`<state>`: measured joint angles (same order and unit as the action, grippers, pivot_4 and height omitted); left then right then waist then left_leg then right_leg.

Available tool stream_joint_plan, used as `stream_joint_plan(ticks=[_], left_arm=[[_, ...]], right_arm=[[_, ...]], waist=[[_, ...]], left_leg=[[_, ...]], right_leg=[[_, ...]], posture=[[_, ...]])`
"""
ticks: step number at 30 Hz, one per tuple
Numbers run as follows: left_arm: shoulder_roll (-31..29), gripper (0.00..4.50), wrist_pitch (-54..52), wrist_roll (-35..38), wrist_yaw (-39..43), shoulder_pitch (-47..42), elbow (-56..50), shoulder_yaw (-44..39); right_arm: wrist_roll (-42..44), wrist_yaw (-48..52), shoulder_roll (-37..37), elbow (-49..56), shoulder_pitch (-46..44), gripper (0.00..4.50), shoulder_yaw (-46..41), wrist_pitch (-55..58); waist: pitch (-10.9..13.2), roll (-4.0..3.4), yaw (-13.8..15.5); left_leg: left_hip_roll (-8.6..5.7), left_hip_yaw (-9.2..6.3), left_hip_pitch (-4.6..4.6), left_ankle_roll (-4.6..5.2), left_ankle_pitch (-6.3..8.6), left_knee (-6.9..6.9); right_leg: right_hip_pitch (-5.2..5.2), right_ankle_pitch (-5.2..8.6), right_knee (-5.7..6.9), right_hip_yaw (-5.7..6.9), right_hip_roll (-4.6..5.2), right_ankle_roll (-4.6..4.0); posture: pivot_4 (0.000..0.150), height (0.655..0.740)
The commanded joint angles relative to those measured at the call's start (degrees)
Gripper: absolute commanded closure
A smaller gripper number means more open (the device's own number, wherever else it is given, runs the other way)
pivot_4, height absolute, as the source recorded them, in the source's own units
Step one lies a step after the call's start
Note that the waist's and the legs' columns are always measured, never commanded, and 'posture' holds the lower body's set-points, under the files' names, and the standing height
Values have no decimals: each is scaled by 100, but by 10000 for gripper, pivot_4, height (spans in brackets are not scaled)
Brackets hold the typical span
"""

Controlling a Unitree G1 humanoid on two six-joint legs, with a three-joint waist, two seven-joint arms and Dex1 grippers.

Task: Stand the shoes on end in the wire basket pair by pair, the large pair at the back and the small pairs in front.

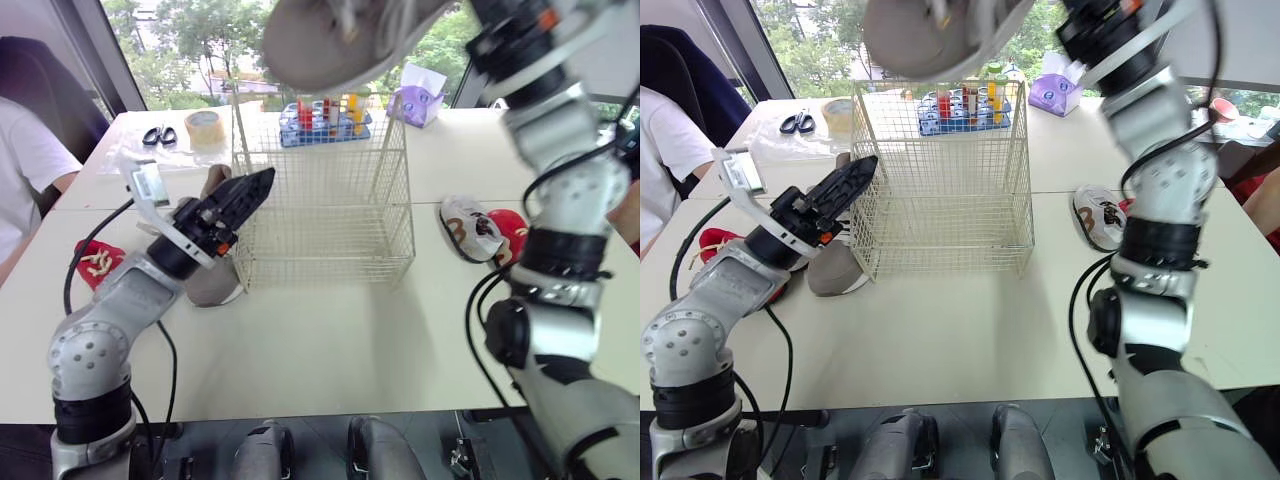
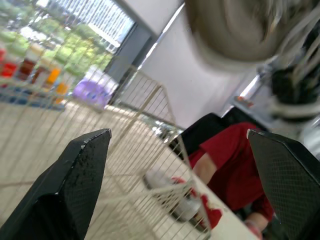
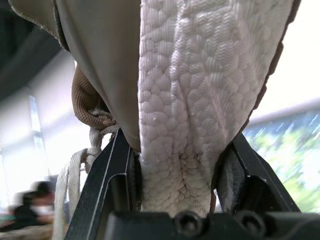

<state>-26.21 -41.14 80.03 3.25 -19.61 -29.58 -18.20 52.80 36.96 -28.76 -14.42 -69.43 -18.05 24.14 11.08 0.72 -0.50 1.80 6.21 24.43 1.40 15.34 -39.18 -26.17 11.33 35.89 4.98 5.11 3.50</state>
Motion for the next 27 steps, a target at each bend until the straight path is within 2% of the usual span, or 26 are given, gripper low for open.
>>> stream_joint_plan(ticks=[1,4,9,14,22,24,25,27], left_arm=[[-270,300,98,165,-209,59,-575,-170],[-886,300,-119,-36,37,507,-1035,-178],[-1429,300,-38,-491,429,1248,-1325,-276],[-1394,300,108,-511,437,1844,-1615,-240],[-1339,300,230,-792,393,1863,-1608,-57],[-1272,0,280,-943,357,1837,-1547,-29],[-1245,0,303,-990,356,1821,-1538,-14],[-1215,0,329,-1049,367,1814,-1549,3]], right_arm=[[-775,1185,-488,-931,-696,28633,172,-817],[-1690,2611,-910,-2393,-1466,28633,751,-1428],[-2690,3742,-891,-3974,-2133,28633,1249,-2234],[-3348,4185,-649,-4998,-2506,28633,1453,-2608],[-4386,4018,-246,-5927,-2656,28633,1730,-2928],[-4609,3572,-216,-6069,-2622,19271,1711,-3030],[-4697,3407,-227,-6122,-2597,16693,1681,-3070],[-4777,3254,-246,-6182,-2580,6734,1582,-3081]], waist=[[0,0,-15],[1,-3,-83],[1,-6,-76],[4,-10,-24],[4,-9,-26],[4,-9,-33],[4,-9,-31],[4,-10,-20]], left_leg=[[0,0,-1,1,1,0],[2,9,-6,1,1,4],[6,14,-13,-5,-2,12],[6,15,2,-15,-6,8],[5,14,4,-34,-15,8],[4,14,4,-35,-15,8],[4,15,4,-36,-16,8],[4,14,5,-38,-17,8]], right_leg=[[2,0,-2,0,0,0],[-6,0,-1,-10,-6,-1],[-10,2,3,-13,-17,-5],[-17,2,-1,-13,-2,-6],[-12,1,-14,-11,0,-6],[-12,1,-14,-11,0,-7],[-14,1,-14,-11,0,-7],[-14,1,-14,-11,1,-7]], posture=[[1500,7400],[1500,7400],[1500,7400],[1500,7400],[1500,7400],[1500,7400],[1500,7400],[1500,7400]])
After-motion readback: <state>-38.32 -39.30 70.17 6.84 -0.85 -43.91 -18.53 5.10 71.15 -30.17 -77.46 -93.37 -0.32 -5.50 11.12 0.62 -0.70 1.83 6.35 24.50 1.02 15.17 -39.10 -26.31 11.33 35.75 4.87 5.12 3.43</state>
